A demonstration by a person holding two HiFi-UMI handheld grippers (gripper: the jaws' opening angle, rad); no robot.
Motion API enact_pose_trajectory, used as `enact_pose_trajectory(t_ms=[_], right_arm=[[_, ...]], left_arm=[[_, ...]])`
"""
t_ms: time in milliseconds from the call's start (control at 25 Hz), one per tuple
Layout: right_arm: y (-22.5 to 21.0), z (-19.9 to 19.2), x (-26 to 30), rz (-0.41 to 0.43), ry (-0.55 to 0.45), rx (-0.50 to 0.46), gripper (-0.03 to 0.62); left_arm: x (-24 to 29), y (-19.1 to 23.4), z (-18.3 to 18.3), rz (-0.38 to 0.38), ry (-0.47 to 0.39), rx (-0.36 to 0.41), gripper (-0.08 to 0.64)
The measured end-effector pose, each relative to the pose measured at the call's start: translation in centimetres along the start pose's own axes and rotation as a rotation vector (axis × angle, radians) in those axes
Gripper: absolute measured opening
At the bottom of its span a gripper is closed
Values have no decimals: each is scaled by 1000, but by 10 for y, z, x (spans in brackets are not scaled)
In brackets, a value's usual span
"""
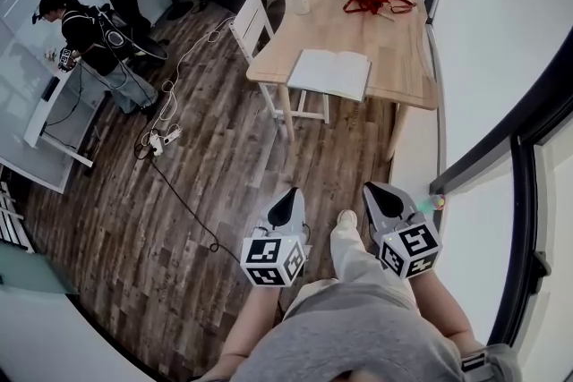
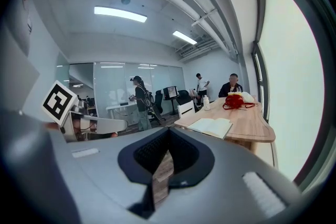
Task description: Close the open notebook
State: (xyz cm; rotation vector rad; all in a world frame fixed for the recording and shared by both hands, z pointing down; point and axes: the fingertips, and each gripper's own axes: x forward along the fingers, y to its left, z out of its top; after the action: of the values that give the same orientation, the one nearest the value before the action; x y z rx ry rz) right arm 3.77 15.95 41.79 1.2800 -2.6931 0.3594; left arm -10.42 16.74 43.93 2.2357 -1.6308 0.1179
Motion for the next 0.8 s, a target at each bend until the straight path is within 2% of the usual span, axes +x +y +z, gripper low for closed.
enact_pose_trajectory(t_ms=[320, 800], right_arm=[[-40, 18, 51, -9, -2, -11, 2], [-116, 63, 136, 3, -5, -52, 2]], left_arm=[[59, 22, 18, 10, 12, -4, 5], [170, 49, 67, 24, 14, -20, 5]])
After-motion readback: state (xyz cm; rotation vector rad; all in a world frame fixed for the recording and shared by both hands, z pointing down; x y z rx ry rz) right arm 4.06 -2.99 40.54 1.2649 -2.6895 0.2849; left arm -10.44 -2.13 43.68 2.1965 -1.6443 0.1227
